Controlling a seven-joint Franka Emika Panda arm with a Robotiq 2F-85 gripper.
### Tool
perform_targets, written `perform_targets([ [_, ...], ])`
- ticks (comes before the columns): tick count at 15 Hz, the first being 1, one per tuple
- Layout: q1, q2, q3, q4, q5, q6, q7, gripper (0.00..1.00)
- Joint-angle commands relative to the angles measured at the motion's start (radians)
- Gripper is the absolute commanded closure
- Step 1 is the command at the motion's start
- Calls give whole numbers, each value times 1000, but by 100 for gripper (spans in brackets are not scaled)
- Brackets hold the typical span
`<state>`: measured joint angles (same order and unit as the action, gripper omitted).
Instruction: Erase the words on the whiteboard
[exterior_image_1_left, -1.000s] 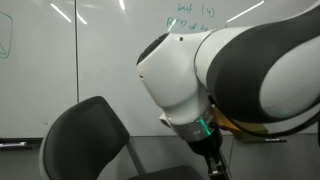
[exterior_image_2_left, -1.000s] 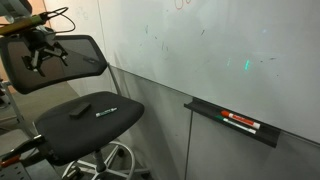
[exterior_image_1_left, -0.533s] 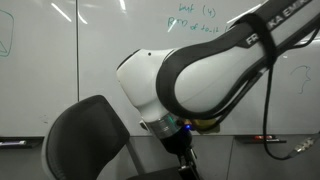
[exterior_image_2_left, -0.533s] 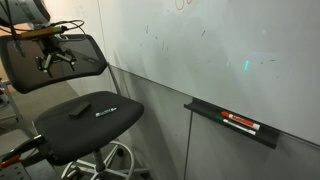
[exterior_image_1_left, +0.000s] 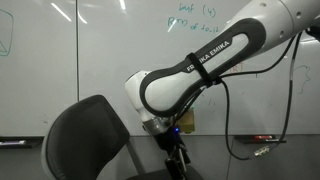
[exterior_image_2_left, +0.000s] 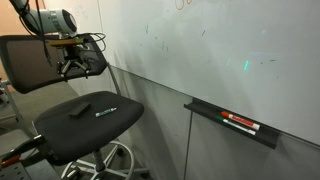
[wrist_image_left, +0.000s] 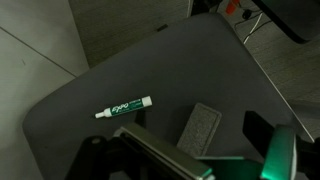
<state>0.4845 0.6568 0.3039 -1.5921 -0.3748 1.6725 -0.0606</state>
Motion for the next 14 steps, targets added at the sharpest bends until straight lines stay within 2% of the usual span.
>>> perform_targets([
  [1,-19,47,-20,86,77,-35,-15,0],
  [10,-123,35,-32,25,236,27,-43,0],
  [14,-131,35,-19,-28,273,93,-68,0],
])
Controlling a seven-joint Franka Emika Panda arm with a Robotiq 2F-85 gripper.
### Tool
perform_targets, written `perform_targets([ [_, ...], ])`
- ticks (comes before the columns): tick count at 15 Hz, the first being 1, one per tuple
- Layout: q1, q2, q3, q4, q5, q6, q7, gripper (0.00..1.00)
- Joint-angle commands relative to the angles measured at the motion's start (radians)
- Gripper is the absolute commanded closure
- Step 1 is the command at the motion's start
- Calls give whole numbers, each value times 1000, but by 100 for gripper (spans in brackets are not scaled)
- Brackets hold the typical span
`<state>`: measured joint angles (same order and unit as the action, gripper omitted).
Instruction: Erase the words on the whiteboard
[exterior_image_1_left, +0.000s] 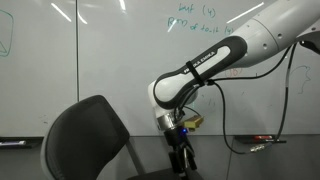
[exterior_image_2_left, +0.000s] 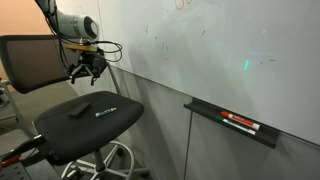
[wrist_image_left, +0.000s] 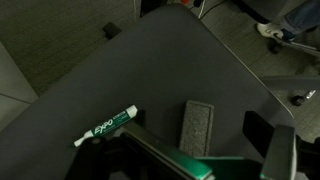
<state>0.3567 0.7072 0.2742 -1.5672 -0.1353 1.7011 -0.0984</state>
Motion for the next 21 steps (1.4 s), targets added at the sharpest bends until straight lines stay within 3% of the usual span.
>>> perform_targets([
  [1,0,-16,13,-69,35,92,-33,0],
  [8,21,-18,28,-143,26,225,-47,0],
  [21,21,-19,31,-167,27,260,-66,0],
])
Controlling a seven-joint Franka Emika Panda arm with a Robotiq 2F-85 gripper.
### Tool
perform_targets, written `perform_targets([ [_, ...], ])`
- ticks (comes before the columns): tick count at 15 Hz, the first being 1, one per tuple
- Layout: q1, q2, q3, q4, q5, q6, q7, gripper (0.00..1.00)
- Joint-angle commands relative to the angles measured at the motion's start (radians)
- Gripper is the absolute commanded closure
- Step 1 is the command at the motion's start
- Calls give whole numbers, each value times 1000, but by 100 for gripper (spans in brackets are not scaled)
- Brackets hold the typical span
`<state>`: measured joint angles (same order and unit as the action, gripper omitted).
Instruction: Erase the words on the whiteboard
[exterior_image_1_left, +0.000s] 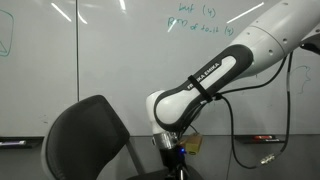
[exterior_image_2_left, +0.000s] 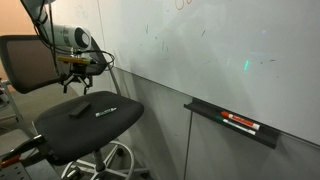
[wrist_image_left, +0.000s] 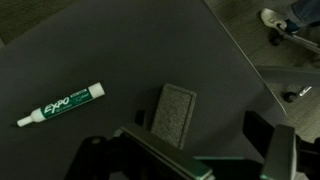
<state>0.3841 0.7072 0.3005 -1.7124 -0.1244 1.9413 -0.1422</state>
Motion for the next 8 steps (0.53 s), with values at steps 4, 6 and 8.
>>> perform_targets([
  [4,-7,-19,5,-23,16,26,-25,0],
  [6,-7,-20,5,-25,16,27,-27,0],
  [8,-7,-20,5,-25,16,27,-27,0],
])
